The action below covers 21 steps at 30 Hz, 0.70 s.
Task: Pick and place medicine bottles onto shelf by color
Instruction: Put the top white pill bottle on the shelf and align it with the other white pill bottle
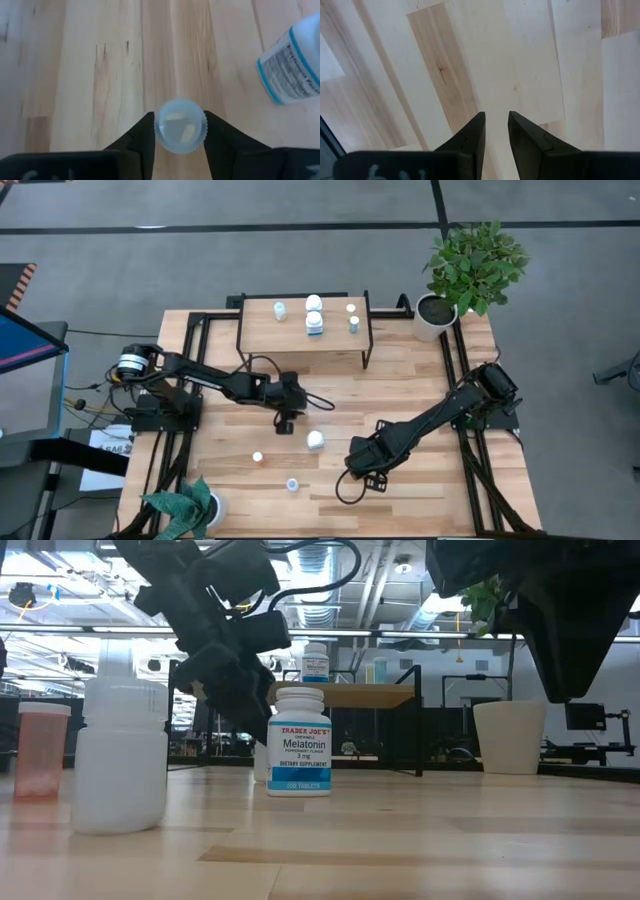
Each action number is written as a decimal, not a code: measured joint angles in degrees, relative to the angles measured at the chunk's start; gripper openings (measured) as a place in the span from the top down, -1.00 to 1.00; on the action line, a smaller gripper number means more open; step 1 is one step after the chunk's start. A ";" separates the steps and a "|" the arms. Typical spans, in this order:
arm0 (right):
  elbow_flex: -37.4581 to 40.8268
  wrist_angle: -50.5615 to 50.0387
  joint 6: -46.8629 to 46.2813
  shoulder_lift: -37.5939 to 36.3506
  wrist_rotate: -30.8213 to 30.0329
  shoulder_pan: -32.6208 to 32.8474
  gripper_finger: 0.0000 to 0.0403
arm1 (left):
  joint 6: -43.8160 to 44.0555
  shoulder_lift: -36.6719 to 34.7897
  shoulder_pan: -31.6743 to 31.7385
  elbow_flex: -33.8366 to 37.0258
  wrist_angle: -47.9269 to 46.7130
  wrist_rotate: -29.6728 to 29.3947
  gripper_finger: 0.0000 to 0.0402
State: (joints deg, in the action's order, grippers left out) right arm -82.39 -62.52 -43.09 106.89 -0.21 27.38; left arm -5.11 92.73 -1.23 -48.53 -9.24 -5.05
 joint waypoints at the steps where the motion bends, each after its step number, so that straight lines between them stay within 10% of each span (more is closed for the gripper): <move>1: 0.00 0.00 0.00 0.00 0.00 0.00 0.47 | 0.01 -0.26 0.00 -0.36 -1.33 -0.25 0.47; 11: 0.00 0.66 -0.09 0.00 -0.17 -0.01 0.47 | -6.56 -7.16 2.21 -14.31 -24.74 -2.85 0.46; 21: 0.00 1.53 -0.11 0.00 -0.17 0.00 0.47 | -12.67 -12.92 18.23 -26.73 -36.15 -2.38 0.46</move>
State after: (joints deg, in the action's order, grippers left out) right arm -82.39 -60.99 -43.20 106.89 -0.38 27.38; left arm -17.78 79.81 17.00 -75.26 -45.39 -7.42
